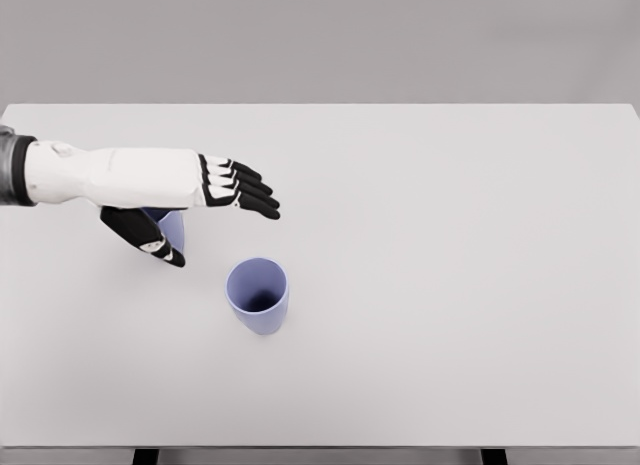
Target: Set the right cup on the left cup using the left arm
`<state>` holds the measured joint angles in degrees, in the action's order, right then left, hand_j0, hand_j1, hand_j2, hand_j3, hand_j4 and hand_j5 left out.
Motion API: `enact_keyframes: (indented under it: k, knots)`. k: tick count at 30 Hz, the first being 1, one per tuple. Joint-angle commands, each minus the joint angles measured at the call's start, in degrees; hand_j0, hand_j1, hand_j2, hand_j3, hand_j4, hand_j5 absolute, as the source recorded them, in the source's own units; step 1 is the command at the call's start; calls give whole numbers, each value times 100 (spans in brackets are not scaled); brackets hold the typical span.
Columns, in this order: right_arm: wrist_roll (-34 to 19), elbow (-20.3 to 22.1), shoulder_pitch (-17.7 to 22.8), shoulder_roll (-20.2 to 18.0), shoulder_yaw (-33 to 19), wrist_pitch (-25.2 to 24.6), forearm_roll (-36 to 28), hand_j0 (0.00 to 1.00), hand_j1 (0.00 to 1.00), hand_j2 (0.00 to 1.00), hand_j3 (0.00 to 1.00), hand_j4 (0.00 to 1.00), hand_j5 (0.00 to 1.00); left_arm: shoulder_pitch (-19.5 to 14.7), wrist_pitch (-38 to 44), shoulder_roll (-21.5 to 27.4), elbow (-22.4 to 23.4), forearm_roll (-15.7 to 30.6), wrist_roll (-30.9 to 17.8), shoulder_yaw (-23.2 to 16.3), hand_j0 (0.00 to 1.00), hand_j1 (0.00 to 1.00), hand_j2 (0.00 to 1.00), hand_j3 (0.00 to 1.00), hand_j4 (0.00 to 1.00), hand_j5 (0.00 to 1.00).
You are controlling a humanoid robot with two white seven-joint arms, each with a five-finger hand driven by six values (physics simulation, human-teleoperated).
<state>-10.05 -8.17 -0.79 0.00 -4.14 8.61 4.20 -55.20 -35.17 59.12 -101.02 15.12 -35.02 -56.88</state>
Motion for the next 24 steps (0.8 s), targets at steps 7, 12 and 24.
enact_keyframes:
  k: [7,12,24]
  knots:
    - [-6,-18,0,0,10,1,1,100,100,100,100,100,100,211,17,-67,3,-439,2,-7,100,100,100,100,100,100]
    - [-6,-18,0,0,10,1,1,100,100,100,100,100,100,378,17,-481,3,-642,2,-7,100,100,100,100,100,100]
    - [-6,-18,0,0,-8,1,1,100,100,100,100,100,100,703,17,-560,12,-835,2,-7,100,100,100,100,100,100]
